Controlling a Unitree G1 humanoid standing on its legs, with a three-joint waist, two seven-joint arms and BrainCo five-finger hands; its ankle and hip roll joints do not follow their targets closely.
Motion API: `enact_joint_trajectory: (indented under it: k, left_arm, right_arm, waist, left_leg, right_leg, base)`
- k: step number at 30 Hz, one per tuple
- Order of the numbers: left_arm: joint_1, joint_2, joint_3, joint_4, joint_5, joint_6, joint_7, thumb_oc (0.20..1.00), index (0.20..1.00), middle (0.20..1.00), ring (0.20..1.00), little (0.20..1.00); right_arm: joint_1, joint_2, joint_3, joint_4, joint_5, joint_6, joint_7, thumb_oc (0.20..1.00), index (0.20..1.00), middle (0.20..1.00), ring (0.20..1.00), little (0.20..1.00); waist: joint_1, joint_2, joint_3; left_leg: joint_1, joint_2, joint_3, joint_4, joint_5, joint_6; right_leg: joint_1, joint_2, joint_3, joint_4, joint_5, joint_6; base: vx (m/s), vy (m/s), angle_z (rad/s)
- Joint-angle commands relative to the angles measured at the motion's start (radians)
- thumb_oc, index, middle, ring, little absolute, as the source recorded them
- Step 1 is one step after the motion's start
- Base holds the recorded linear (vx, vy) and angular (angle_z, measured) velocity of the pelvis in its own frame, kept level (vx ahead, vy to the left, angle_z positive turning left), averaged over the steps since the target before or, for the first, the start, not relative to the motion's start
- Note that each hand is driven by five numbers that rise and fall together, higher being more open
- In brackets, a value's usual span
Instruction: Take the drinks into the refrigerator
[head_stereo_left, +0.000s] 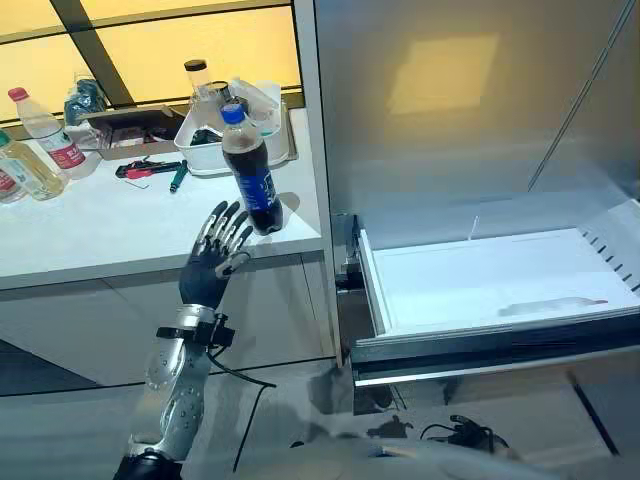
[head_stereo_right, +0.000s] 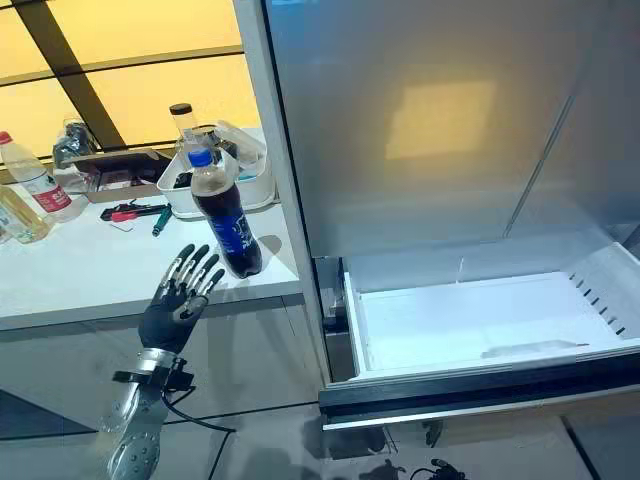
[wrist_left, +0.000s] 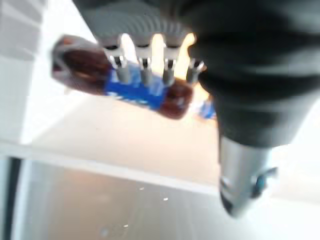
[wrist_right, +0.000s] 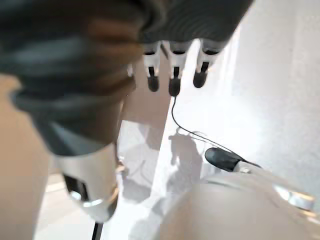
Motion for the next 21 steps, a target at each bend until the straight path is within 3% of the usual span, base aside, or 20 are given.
enact_joint_trajectory:
  k: [1, 8, 10, 12, 17, 21]
  left_arm:
    - [-0.070, 0.002, 0.069, -0.059, 0.005, -0.056, 0.051, 1.000, 1.000, 1.000, 1.000, 1.000]
    - [-0.089, -0.048, 0.070, 0.042, 0.105, -0.027, 0.218, 1.000, 1.000, 1.000, 1.000, 1.000]
    - [-0.098, -0.021, 0.078, 0.066, 0.190, -0.014, 0.221, 1.000, 1.000, 1.000, 1.000, 1.000]
    - [-0.123, -0.001, 0.069, 0.144, 0.173, 0.008, 0.202, 1.000, 1.000, 1.000, 1.000, 1.000]
    - [-0.230, 0.031, 0.041, 0.304, 0.333, 0.052, 0.252, 1.000, 1.000, 1.000, 1.000, 1.000]
    - [-0.278, 0.034, 0.025, 0.367, 0.363, 0.066, 0.269, 1.000, 1.000, 1.000, 1.000, 1.000]
  right_arm:
    - [-0.075, 0.024, 0.005, 0.044, -0.018, -0.021, -0.013, 1.000, 1.000, 1.000, 1.000, 1.000]
    - [-0.059, 0.041, 0.022, -0.004, -0.028, -0.011, -0.048, 1.000, 1.000, 1.000, 1.000, 1.000]
    - [-0.058, 0.038, 0.019, -0.020, -0.025, -0.010, -0.056, 1.000, 1.000, 1.000, 1.000, 1.000]
    - [-0.065, 0.029, 0.026, -0.024, -0.026, -0.006, -0.050, 1.000, 1.000, 1.000, 1.000, 1.000]
    - [-0.046, 0.031, 0.039, -0.035, -0.035, 0.003, -0.051, 1.000, 1.000, 1.000, 1.000, 1.000]
    - [-0.037, 0.032, 0.038, -0.040, -0.033, 0.008, -0.054, 1.000, 1.000, 1.000, 1.000, 1.000]
  waist:
    - [0.019, -0.049, 0.020]
    - [0.008, -0.043, 0.024]
    - [0.004, -0.042, 0.024]
    - [0.002, -0.038, 0.022]
    - [-0.018, -0.032, 0.016]
    - [-0.027, -0.030, 0.014]
  left_leg:
    - [0.090, -0.078, 0.018, 0.006, -0.166, 0.093]
    - [0.091, -0.076, 0.021, 0.006, -0.164, 0.095]
    - [0.092, -0.075, 0.024, 0.006, -0.165, 0.095]
    - [0.095, -0.075, 0.029, 0.006, -0.166, 0.094]
    - [0.101, -0.074, 0.034, 0.006, -0.168, 0.093]
    - [0.103, -0.073, 0.038, 0.006, -0.169, 0.091]
  right_leg:
    - [-0.060, -0.034, -0.001, 0.019, 0.048, 0.033]
    - [-0.059, -0.032, -0.002, 0.021, 0.047, 0.031]
    - [-0.060, -0.031, -0.001, 0.021, 0.045, 0.032]
    - [-0.058, -0.032, 0.001, 0.021, 0.045, 0.033]
    - [-0.054, -0.029, 0.005, 0.021, 0.042, 0.033]
    - [-0.053, -0.028, 0.007, 0.018, 0.042, 0.035]
  base:
    - [0.50, -0.282, -0.41]
    - [0.00, 0.000, 0.00]
    - [0.00, 0.000, 0.00]
    - [0.00, 0.000, 0.00]
    - [0.00, 0.000, 0.00]
    - [0.00, 0.000, 0.00]
